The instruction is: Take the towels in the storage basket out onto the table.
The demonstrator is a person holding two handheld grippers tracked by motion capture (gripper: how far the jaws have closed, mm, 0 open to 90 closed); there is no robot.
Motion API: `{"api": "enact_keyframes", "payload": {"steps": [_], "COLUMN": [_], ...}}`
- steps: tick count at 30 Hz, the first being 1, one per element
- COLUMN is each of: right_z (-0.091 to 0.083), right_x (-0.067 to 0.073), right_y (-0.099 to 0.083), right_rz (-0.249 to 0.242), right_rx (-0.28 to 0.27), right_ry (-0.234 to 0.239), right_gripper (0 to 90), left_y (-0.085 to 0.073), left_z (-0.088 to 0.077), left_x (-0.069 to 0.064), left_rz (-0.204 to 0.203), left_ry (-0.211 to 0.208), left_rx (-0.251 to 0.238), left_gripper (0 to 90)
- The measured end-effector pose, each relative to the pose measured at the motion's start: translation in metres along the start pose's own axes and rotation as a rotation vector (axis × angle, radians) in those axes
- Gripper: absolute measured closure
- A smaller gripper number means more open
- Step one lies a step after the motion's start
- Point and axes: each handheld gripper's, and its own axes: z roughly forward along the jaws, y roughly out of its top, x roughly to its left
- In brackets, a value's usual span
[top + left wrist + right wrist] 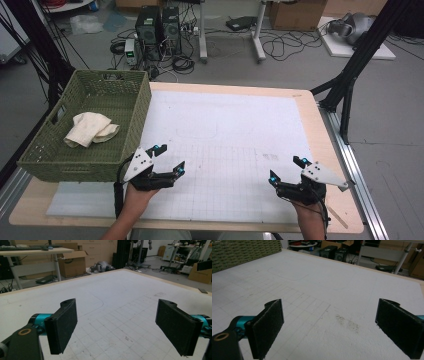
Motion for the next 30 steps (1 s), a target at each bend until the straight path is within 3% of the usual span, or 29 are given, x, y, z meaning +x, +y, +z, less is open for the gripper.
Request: {"api": "enact_keyframes", "payload": {"steps": [18,30], "right_z": [0.001,0.005], "right_x": [-0.003,0.001], "right_y": [-0.002,0.0], "right_rz": [0.011,0.005], "right_rx": [0.011,0.017], "right_ry": [0.005,0.032], "right_gripper": [7.4,7.4], "left_y": [0.004,0.02], "left_z": [-0.001,-0.009], "left_x": [-0.001,-0.001], "left_rz": [-0.023,-0.048], "left_ry": [-0.002,-0.01], "left_rx": [-0.002,-0.013], "left_gripper": [18.2,18.6]}}
